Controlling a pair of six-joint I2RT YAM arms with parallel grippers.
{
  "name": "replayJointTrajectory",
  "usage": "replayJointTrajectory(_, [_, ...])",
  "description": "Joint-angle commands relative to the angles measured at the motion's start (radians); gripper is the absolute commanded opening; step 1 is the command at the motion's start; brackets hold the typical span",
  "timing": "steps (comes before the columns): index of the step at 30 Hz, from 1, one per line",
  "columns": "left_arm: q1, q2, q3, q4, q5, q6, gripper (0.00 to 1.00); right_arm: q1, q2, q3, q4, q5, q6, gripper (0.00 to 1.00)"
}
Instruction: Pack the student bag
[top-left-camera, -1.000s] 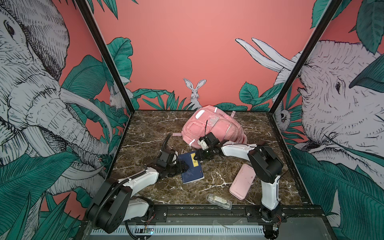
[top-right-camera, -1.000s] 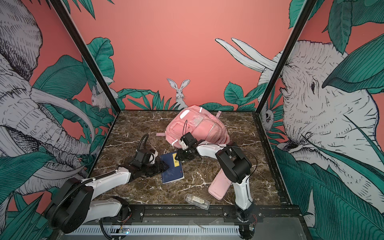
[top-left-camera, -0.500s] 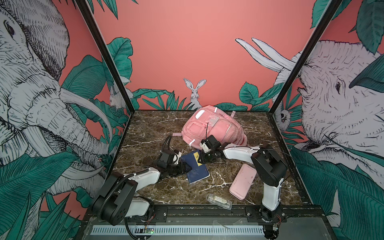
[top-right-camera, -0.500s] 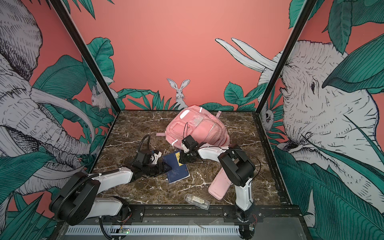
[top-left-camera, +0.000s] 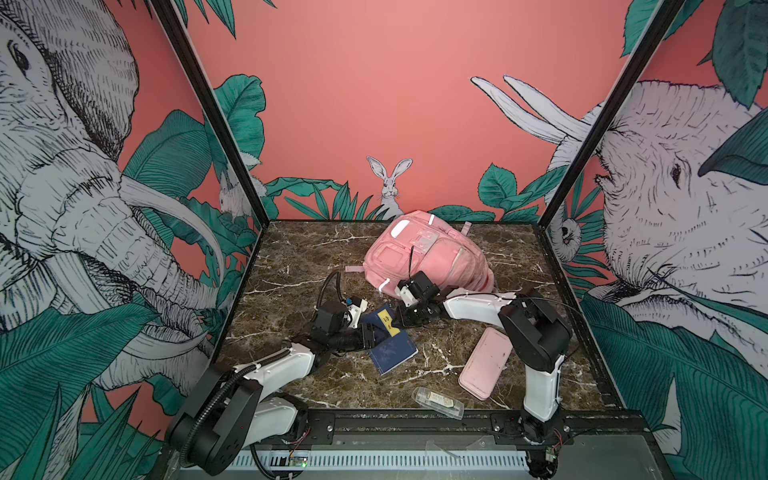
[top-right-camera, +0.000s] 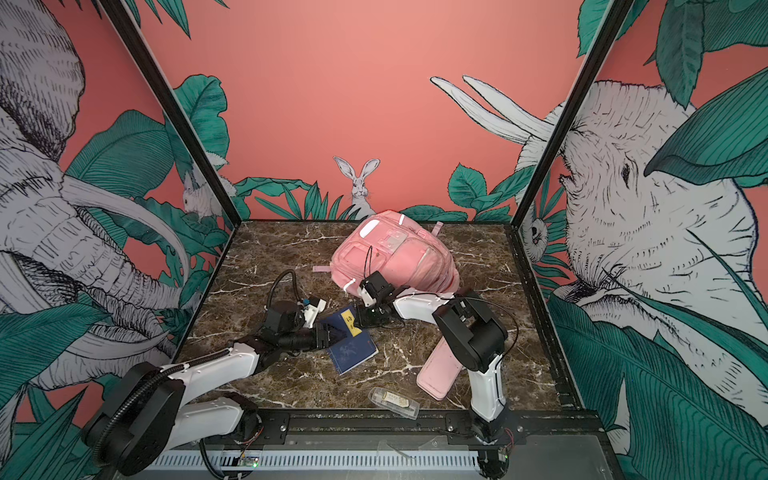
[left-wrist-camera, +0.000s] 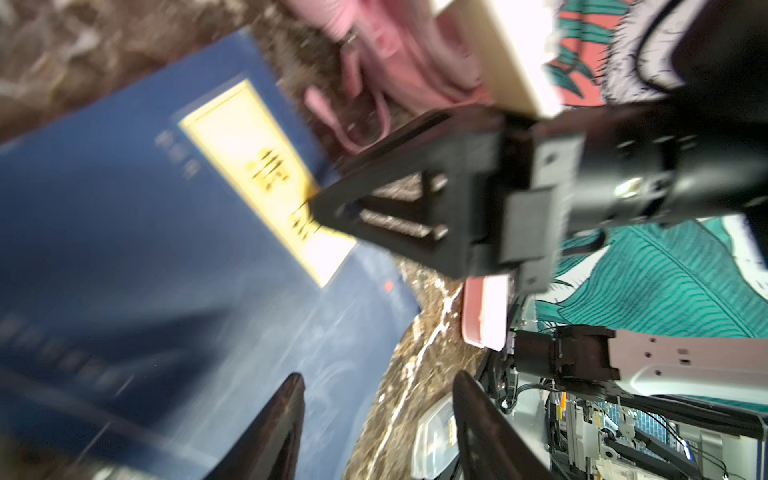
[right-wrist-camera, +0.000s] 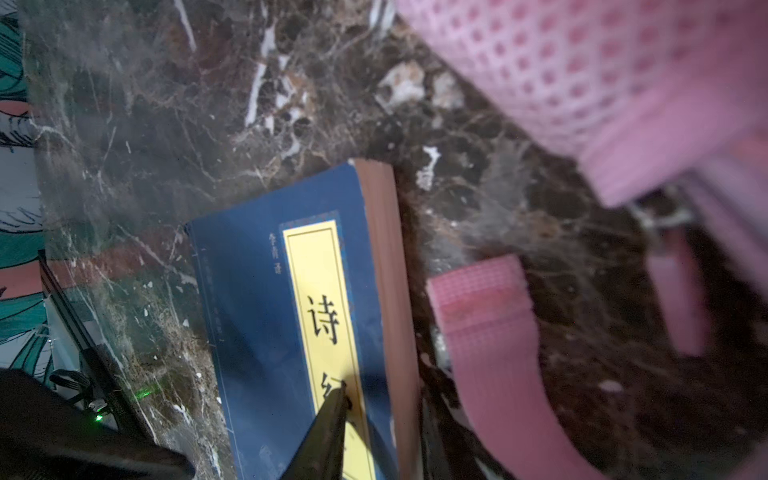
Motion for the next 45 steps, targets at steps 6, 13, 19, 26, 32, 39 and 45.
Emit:
replayJointTrajectory(6, [0.001, -0.028, 0.067, -0.195, -0.094, 0.058, 0.63, 0.017, 0.044, -0.047, -0.092, 0.021, -0.007, 0.31])
replayJointTrajectory(13, [0.000, -0.164, 0.040, -0.561, -0.235, 0.008, 0.71, 0.017, 0.033, -0.061, -0.084, 0.028, 0.005, 0.31])
replayJointTrajectory(19, [-0.001, -0.129, -0.006, -0.546, -0.235, -0.060, 0.71, 0.021, 0.029, -0.054, -0.085, 0.026, 0.005, 0.30])
replayJointTrajectory(26, [-0.001, 0.015, -0.002, -0.401, -0.207, -0.112, 0.65, 0.029, 0.027, -0.052, -0.097, 0.033, 0.004, 0.29])
replayJointTrajectory(32, [-0.001, 0.126, 0.020, -0.252, -0.147, -0.159, 0.65, 0.043, 0.033, -0.048, -0.091, 0.032, 0.011, 0.29])
replayJointTrajectory(39, [-0.001, 0.063, 0.000, 0.058, -0.065, -0.208, 0.62, 0.054, 0.056, -0.043, -0.090, 0.028, 0.012, 0.28])
replayJointTrajectory(45, [-0.001, -0.023, 0.008, 0.078, -0.085, -0.175, 0.60, 0.059, 0.063, -0.034, -0.096, 0.026, 0.005, 0.27])
